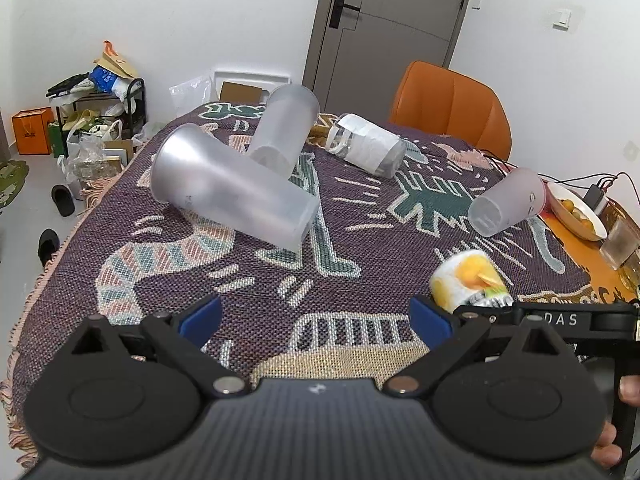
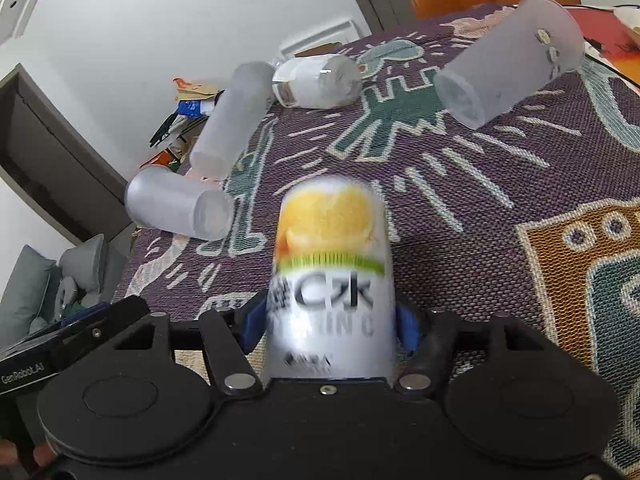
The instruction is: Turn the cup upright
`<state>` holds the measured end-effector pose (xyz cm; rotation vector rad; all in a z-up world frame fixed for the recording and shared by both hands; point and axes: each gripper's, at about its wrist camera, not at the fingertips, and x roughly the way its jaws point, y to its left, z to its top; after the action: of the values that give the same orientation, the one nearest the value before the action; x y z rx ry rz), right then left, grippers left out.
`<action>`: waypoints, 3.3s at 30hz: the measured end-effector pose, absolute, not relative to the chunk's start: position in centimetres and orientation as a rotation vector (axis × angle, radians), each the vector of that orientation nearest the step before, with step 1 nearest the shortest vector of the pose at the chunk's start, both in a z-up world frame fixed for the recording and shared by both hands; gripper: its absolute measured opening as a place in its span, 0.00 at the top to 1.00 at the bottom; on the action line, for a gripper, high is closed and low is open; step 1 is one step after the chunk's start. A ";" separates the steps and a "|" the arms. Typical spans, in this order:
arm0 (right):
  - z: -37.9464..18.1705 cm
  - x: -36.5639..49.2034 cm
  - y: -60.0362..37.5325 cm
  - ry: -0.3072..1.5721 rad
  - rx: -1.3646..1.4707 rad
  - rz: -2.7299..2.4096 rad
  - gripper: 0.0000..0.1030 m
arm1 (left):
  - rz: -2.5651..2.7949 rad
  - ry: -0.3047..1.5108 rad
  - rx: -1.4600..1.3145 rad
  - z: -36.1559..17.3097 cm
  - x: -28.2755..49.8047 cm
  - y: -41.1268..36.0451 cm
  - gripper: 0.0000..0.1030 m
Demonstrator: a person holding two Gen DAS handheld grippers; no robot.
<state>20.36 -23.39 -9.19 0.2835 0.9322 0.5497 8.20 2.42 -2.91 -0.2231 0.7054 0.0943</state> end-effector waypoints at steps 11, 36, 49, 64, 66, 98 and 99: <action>-6.7 20.0 -28.0 0.804 0.316 0.528 0.25 | -0.006 0.722 -0.234 -2.9 10.5 0.1 0.04; -8.9 19.5 -35.6 0.703 0.330 0.518 0.25 | -0.171 0.943 -0.310 -5.2 19.3 -6.0 0.14; -9.6 19.6 -35.3 0.696 0.376 0.571 0.25 | -0.180 1.098 -0.342 -6.8 22.3 -6.4 0.26; -10.0 19.2 -36.3 0.683 0.427 0.593 0.25 | -0.142 1.051 -0.234 -5.3 21.3 -8.6 0.39; -9.8 19.1 -36.4 0.677 0.429 0.592 0.25 | -0.139 1.022 -0.224 -4.6 20.8 -8.7 0.39; -8.0 16.6 -32.0 0.644 0.320 0.637 0.25 | 0.005 0.400 -0.001 -1.7 9.4 -8.7 0.41; -8.0 16.6 -31.9 0.647 0.315 0.636 0.25 | 0.006 0.398 -0.003 -2.0 9.5 -8.6 0.41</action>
<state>16.62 -31.88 -8.05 0.3154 0.6466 0.6362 9.46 -8.59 -2.05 -0.0032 0.3979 0.0057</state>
